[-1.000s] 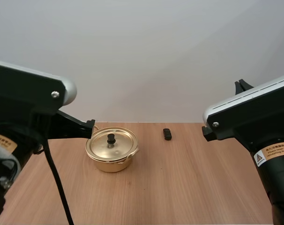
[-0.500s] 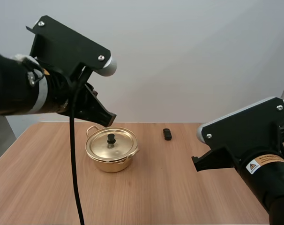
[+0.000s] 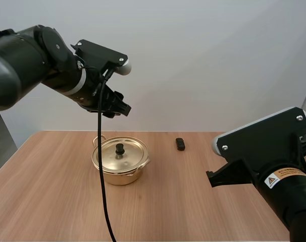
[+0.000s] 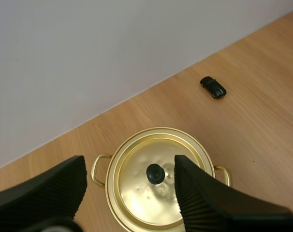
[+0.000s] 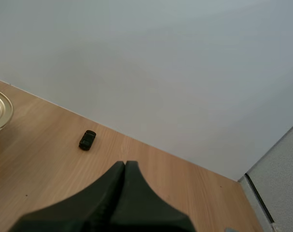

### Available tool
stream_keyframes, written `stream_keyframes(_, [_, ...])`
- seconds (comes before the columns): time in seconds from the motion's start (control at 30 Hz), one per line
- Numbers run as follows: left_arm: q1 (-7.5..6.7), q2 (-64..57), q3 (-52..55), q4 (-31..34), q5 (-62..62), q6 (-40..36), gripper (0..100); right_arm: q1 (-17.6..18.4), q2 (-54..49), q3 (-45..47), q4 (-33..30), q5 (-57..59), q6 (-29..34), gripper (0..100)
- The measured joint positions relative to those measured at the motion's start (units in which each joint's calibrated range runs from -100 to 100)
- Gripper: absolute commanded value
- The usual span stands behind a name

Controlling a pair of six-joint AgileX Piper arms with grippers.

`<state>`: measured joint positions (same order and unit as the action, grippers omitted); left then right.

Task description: Open the pot, put the car inside, and close it

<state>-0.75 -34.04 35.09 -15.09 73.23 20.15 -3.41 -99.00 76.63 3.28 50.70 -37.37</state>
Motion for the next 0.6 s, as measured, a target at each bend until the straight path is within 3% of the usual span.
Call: stream_keyframes(0.6, [0.0, 32.97, -5.38, -0.96, 5.22, -0.4, 89, -0.54, 0.0, 0.0, 0.0, -0.25, 0.0, 0])
